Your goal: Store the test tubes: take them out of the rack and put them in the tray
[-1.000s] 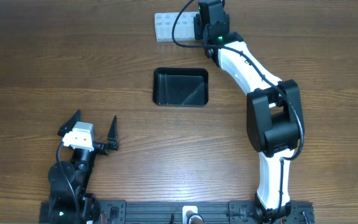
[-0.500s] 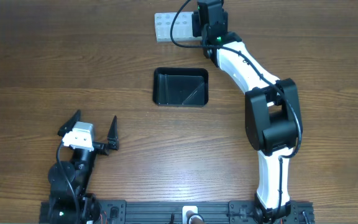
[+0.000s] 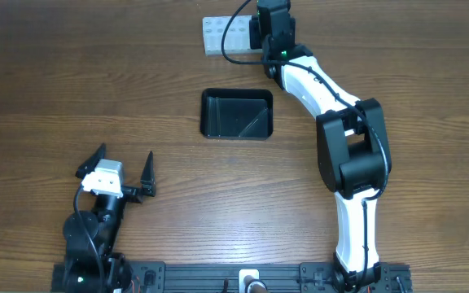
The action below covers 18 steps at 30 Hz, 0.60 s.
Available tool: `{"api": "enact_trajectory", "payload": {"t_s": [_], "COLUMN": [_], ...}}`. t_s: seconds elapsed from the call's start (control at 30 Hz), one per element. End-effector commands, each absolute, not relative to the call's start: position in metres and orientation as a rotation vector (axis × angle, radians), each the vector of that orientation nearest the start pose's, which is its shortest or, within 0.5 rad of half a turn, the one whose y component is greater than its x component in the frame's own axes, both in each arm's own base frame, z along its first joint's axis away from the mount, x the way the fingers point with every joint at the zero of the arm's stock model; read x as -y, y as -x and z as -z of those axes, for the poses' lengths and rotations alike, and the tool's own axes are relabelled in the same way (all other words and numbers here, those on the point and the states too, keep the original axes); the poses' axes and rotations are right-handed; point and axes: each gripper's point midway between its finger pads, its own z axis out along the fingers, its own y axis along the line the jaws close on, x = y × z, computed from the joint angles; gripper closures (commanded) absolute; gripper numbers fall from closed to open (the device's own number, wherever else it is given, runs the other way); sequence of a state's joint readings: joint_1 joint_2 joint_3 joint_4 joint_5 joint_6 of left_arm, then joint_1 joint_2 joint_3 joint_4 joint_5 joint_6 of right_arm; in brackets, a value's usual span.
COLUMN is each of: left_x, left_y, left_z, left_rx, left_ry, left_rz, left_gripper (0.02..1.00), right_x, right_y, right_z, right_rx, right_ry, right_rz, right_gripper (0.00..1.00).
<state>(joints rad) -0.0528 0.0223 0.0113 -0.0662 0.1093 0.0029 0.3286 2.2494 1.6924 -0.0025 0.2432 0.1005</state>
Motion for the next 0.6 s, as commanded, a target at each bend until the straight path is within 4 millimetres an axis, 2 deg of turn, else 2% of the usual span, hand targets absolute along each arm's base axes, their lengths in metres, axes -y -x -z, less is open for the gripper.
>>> {"api": "enact_trajectory", "payload": {"t_s": [0.03,0.23,0.6], "left_x": [0.0327,0.0327,0.0327], "left_y": [-0.2441,-0.2441,-0.2441], "left_z": [-0.1571,-0.1571,-0.1571], "left_rx": [-1.642,-1.642,-1.642], "left_ry": [-0.126,-0.126,-0.126], "left_rz": [0.143,0.143,0.143], "left_gripper": [0.018,0.018,0.018], "right_x": [-0.1688,-0.1694,-0.1695], "right_y": [-0.6157,-0.616,-0.616], "right_z": [-0.1201,-0.1208,-0.1205], "right_rx": [-2.083,-2.08,-2.081], "right_ry": [0.098,0.098,0.091], "right_rz": [-0.025,-0.027,-0.032], "right_gripper": [0.603,0.717,0.816]}}
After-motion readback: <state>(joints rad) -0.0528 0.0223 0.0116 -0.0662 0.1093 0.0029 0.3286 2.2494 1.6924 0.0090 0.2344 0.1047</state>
